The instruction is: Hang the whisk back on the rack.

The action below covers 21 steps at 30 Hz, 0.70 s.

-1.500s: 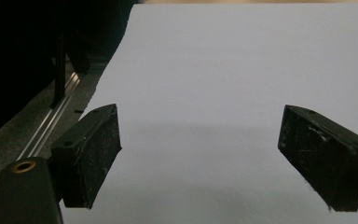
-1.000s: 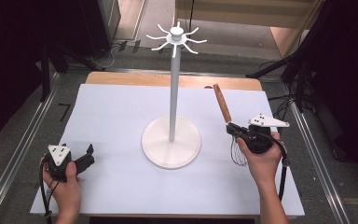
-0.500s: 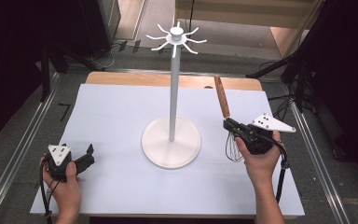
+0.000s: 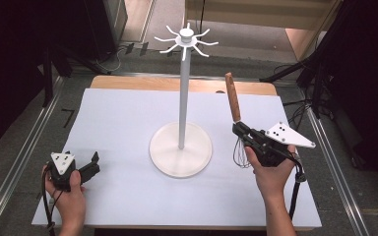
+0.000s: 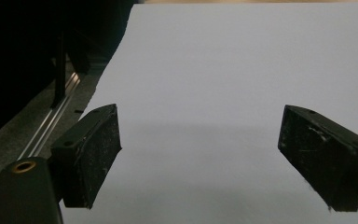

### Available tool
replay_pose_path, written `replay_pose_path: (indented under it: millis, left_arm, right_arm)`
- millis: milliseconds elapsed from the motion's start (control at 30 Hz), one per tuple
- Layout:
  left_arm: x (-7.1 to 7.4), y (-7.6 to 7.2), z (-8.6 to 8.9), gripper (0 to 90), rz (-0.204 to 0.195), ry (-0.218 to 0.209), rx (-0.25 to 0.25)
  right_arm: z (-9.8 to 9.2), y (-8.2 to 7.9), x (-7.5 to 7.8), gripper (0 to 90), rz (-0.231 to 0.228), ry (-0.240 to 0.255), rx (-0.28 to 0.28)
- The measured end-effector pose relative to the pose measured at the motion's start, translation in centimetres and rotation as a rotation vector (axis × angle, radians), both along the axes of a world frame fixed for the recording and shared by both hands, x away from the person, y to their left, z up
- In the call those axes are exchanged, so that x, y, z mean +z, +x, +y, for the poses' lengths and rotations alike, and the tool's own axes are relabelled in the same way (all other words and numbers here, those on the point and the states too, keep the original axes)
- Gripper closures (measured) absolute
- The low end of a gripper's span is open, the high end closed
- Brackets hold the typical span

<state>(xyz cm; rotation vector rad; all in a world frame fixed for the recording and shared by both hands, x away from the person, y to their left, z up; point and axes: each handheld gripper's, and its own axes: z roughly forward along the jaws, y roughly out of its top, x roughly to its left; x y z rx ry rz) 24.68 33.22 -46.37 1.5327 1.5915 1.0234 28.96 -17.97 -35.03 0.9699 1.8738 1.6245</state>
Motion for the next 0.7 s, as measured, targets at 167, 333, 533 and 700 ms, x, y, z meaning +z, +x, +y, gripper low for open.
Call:
replay_pose_path:
  millis: [167, 333, 533, 700]
  left_arm:
    - [0.0, 0.0, 0.0, 13.6, 0.002, 0.0, -0.001]
    - [0.0, 0.0, 0.0, 13.6, 0.002, 0.001, -0.001]
    - [0.0, 0.0, 0.0, 13.6, 0.002, 0.0, 0.0]
    - [0.0, 0.0, 0.0, 13.6, 0.003, -0.002, -0.002]
  right_arm:
    - [0.3, -0.5, 0.7, 82.9, -0.041, 0.035, 0.022]
    - [0.8, -0.6, 1.8, 82.9, -0.072, 0.078, 0.054]
    - [1.5, -1.2, 2.5, 82.9, -0.104, 0.091, 0.06]
    - [2.5, -1.8, 3.3, 82.9, -0.151, 0.077, 0.04]
